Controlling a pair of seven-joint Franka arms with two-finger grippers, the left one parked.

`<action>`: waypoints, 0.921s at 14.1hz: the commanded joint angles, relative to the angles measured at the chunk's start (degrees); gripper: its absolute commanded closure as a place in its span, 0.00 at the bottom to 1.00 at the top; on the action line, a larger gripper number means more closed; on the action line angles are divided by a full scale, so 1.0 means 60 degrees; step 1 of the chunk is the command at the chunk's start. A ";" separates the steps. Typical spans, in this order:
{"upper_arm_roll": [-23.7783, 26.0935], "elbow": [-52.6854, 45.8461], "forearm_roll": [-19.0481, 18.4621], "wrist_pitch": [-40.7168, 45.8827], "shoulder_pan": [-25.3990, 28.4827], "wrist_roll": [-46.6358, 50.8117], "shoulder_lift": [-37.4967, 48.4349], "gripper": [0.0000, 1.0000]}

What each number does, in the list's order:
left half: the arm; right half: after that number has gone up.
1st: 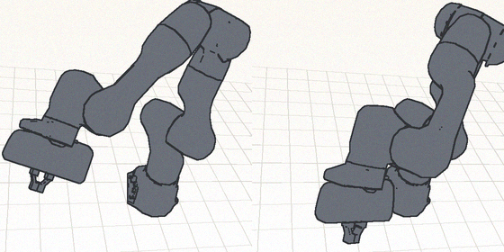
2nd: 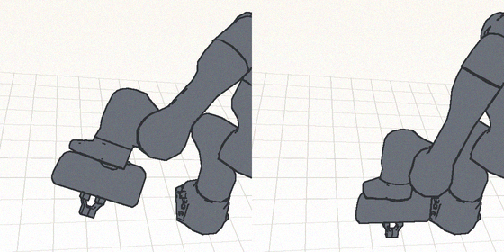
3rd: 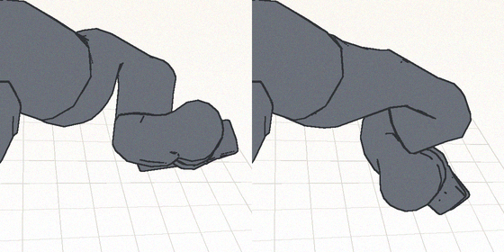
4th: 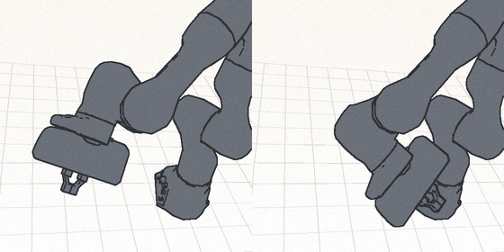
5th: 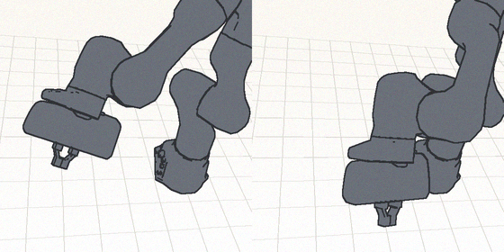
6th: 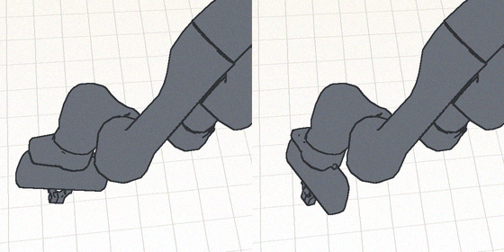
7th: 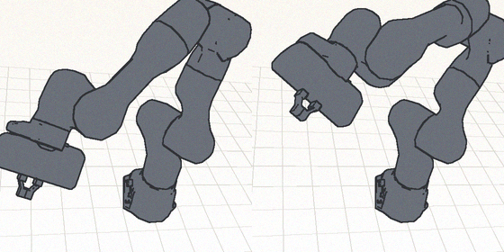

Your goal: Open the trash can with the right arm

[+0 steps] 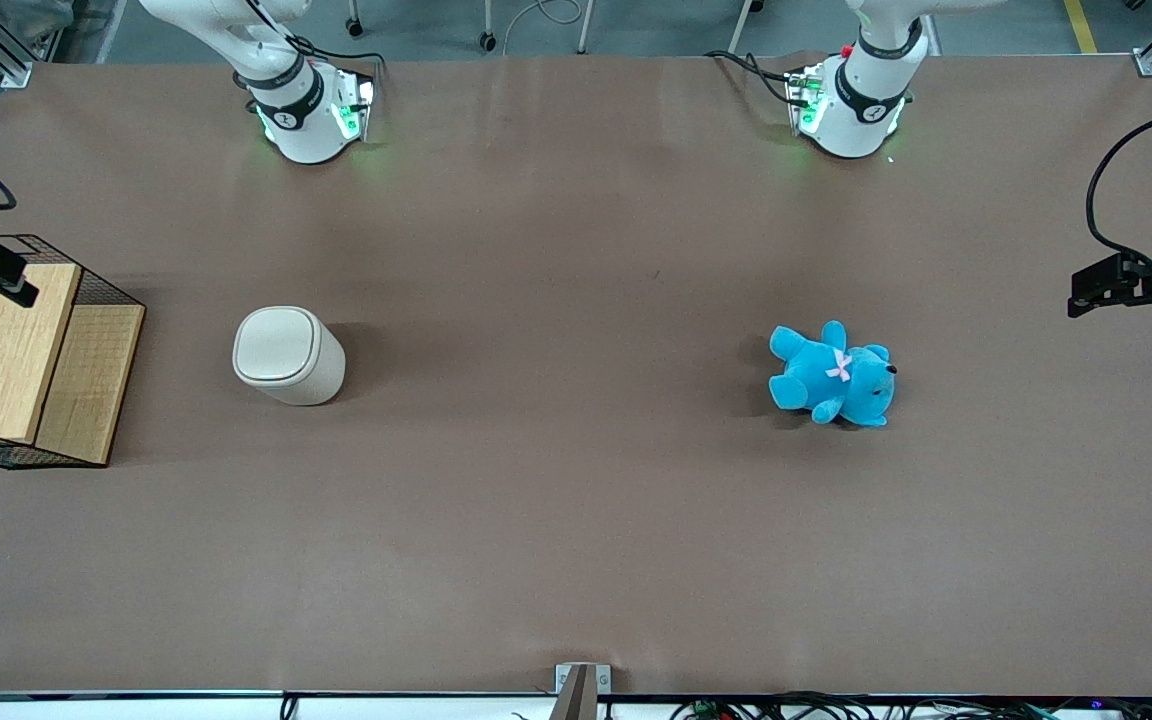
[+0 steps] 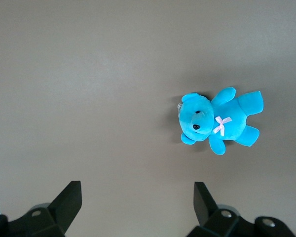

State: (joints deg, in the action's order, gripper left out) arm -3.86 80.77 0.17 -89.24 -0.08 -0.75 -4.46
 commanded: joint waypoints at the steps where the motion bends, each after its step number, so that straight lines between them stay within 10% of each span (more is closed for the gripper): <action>1: 0.0043 0.0161 -0.0029 0.0006 0.0058 0.0139 0.0012 0.00; 13: 0.0073 0.1314 0.0000 -0.0635 0.0847 0.0212 -0.1541 0.00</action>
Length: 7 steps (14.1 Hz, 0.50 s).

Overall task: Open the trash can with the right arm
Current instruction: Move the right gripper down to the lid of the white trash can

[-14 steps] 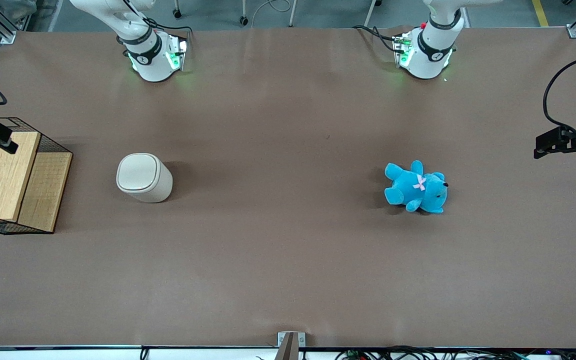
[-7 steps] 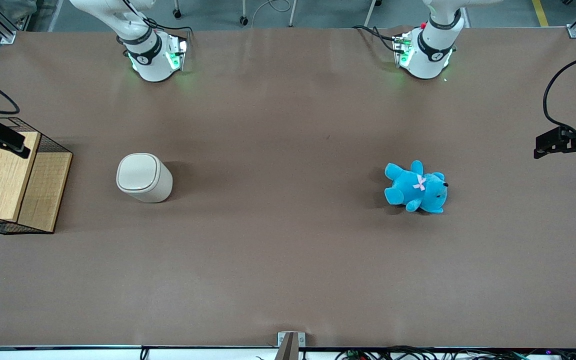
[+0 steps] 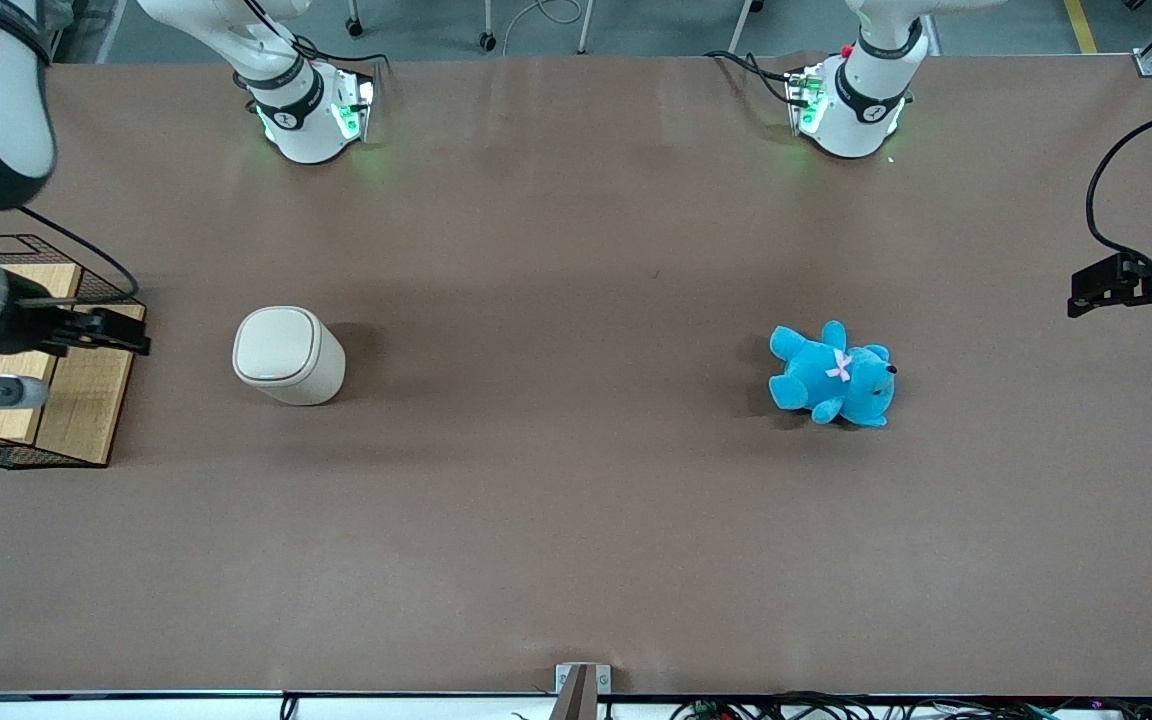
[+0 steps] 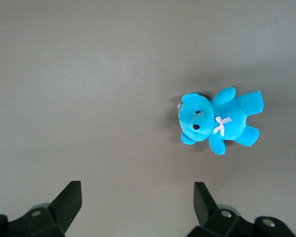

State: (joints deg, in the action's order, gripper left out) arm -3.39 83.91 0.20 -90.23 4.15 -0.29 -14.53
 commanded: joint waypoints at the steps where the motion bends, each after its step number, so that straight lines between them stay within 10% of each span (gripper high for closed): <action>1: -0.0007 0.1289 -0.0005 -0.0851 0.0275 0.0136 0.0136 0.00; 3: -0.0007 0.1994 0.0097 -0.1322 0.0451 0.0151 0.0136 0.05; 7: -0.0007 0.3021 0.0157 -0.2011 0.0876 0.0283 0.0122 0.62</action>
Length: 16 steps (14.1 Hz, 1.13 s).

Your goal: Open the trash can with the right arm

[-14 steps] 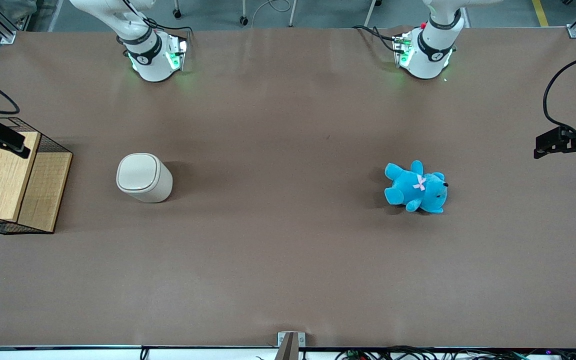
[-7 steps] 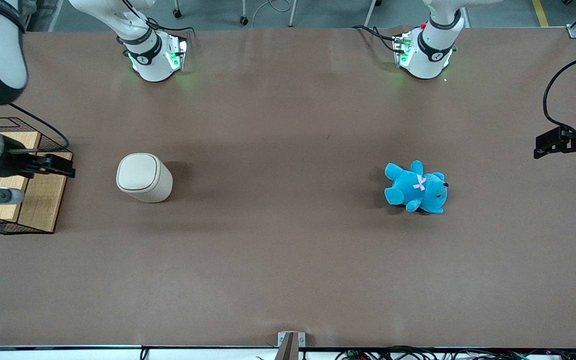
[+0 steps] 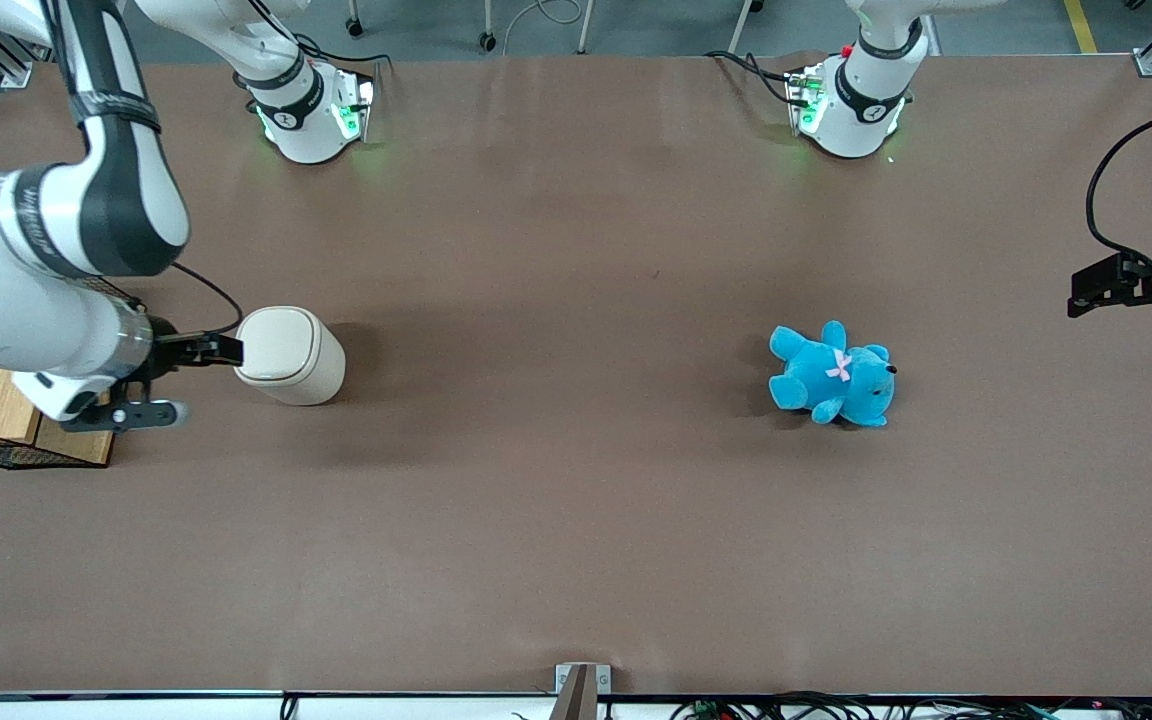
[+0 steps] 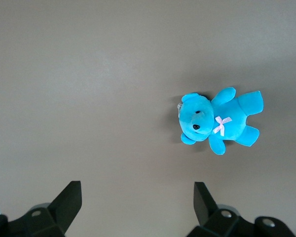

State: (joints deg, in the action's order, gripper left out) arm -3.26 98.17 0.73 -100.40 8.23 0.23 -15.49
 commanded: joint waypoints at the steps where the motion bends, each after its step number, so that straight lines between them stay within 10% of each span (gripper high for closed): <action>1: -0.0028 0.0776 0.0068 -0.0331 0.0297 0.0196 0.0224 0.69; 16: -0.0013 0.2037 0.0405 -0.1416 0.0606 0.0181 -0.0142 0.97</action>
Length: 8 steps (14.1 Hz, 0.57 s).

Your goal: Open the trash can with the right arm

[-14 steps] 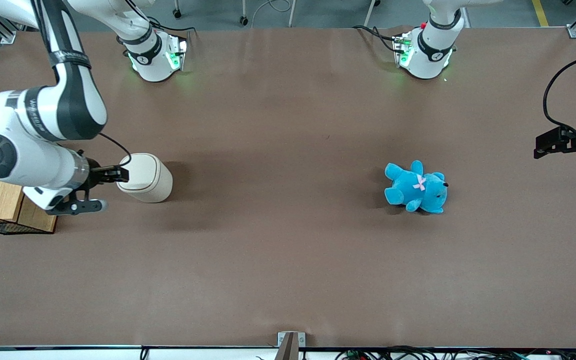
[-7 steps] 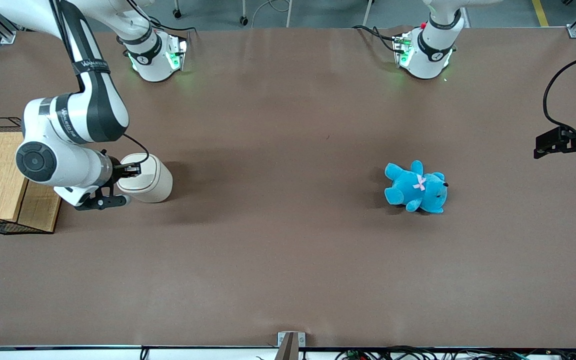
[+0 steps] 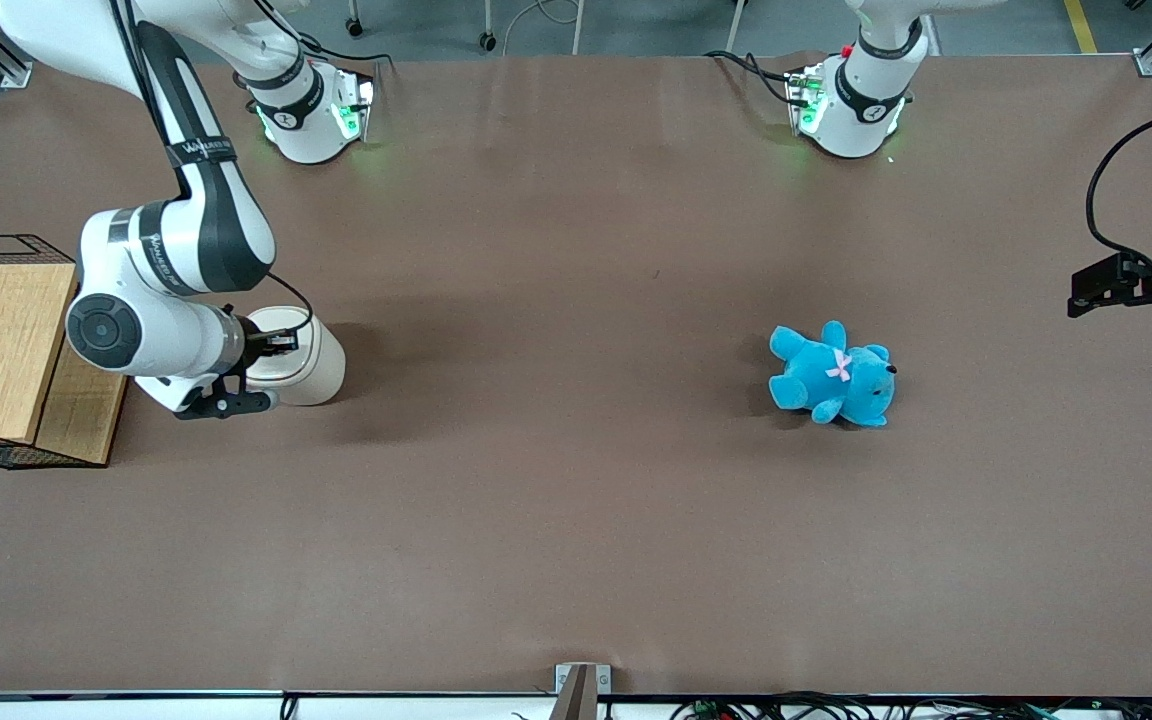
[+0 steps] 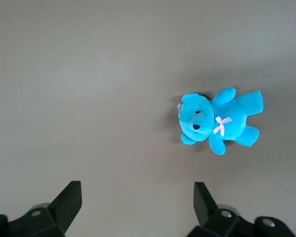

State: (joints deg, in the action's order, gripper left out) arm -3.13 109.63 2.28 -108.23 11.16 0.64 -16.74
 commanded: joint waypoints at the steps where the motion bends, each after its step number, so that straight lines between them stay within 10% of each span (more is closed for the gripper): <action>1: -0.0035 0.0126 0.0161 -0.0126 0.0118 0.0127 0.0066 0.98; 8: -0.0035 0.0141 0.0337 -0.0127 0.0177 0.0113 -0.0139 0.98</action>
State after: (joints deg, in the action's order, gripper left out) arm -3.12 109.78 3.48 -108.31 11.72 0.67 -17.67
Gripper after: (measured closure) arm 0.978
